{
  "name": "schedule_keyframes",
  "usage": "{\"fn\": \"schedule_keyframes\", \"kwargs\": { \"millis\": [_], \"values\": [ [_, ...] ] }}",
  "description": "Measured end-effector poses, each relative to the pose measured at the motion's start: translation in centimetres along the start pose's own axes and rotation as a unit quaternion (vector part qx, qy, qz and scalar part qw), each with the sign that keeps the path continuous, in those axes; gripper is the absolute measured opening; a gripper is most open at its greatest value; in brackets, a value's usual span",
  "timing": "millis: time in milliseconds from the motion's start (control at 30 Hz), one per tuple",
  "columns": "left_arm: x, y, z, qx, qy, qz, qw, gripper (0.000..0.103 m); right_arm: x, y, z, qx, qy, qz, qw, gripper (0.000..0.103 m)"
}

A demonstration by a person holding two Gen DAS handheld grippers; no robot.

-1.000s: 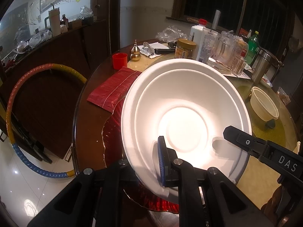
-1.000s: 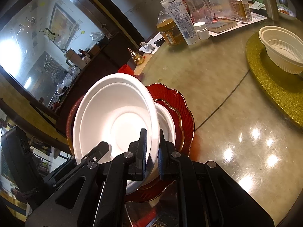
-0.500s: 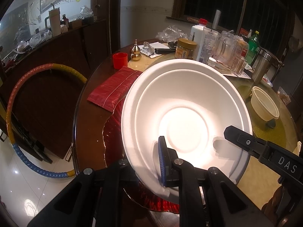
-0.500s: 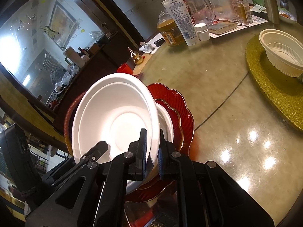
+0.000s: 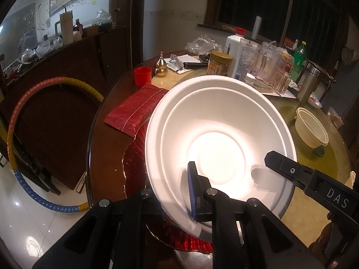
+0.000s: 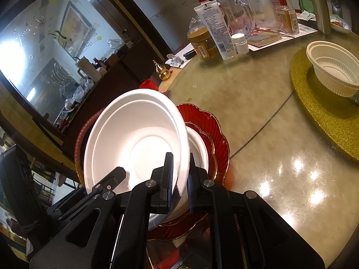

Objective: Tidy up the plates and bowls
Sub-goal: 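Lower the nested white bowls onto the plate stack and open both tools, then move both tools to the beige ribbed bowl on the gold mat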

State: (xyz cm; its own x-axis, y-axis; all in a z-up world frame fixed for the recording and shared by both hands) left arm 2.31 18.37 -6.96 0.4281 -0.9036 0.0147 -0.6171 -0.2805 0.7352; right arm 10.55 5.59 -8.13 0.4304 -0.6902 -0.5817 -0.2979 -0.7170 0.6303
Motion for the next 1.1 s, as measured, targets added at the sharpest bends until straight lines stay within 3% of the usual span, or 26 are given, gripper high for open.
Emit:
{"fn": "schedule_keyframes", "kwargs": {
  "millis": [200,400,467,533,600,667,700,767,800,900,967,1000,1100],
  "values": [
    [-0.3,0.0,-0.2,0.003,0.004,-0.002,1.0,0.016,-0.1,0.3,-0.1,0.009,0.004,0.002,1.0,0.021],
    [-0.5,0.0,-0.5,0.005,0.002,-0.008,1.0,0.02,-0.1,0.4,-0.2,0.012,0.005,0.004,1.0,0.021],
    [-0.5,0.1,-0.6,0.008,0.002,-0.009,0.9999,0.033,-0.1,0.4,-0.2,0.012,0.004,0.003,1.0,0.021],
    [-0.7,0.5,-0.7,0.017,0.006,-0.014,0.9997,0.054,-0.1,0.4,-0.2,0.013,0.004,0.004,1.0,0.021],
    [-0.9,0.9,-1.0,0.028,0.007,-0.023,0.9993,0.064,0.0,0.4,-0.2,0.014,0.002,0.005,1.0,0.021],
    [-1.0,1.2,-1.1,0.035,0.004,-0.029,0.999,0.067,0.1,0.5,-0.3,0.015,0.0,0.005,1.0,0.021],
    [-1.0,1.3,-1.2,0.036,0.003,-0.031,0.9989,0.068,0.1,0.5,-0.3,0.015,0.0,0.005,1.0,0.025],
    [-1.2,1.4,-1.3,0.038,0.004,-0.035,0.9987,0.07,0.1,0.5,-0.3,0.014,-0.005,-0.001,1.0,0.049],
    [-1.3,1.5,-1.3,0.04,0.006,-0.038,0.9985,0.072,0.2,0.6,-0.4,0.015,-0.012,-0.009,1.0,0.066],
    [-1.9,1.8,-1.5,0.049,0.013,-0.052,0.9974,0.079,0.4,1.0,-0.7,0.023,-0.026,-0.019,0.999,0.07],
    [-2.1,2.0,-1.6,0.053,0.016,-0.059,0.9967,0.08,0.8,1.2,-0.9,0.031,-0.037,-0.019,0.999,0.073],
    [-2.2,2.0,-1.7,0.052,0.016,-0.06,0.9967,0.08,1.0,1.3,-1.0,0.033,-0.043,-0.02,0.998,0.08],
    [-2.4,1.9,-1.7,0.05,0.018,-0.064,0.9965,0.08,1.4,1.3,-1.2,0.031,-0.061,-0.027,0.997,0.081]
  ]
}}
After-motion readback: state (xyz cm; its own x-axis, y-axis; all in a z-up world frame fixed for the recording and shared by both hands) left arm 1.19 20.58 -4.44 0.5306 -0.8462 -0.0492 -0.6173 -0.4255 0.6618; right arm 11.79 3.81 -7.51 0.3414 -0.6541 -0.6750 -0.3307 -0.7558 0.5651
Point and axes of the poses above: each gripper's, at about its wrist camera, not at the fingertips, and y roughly against the way its jaws point, x to its right, z to its underside, the point moved 6 cm from there along -y, roughly the way its jaws point, and after that the axes turned 7 degrees about -y, right-handed, at the moved point
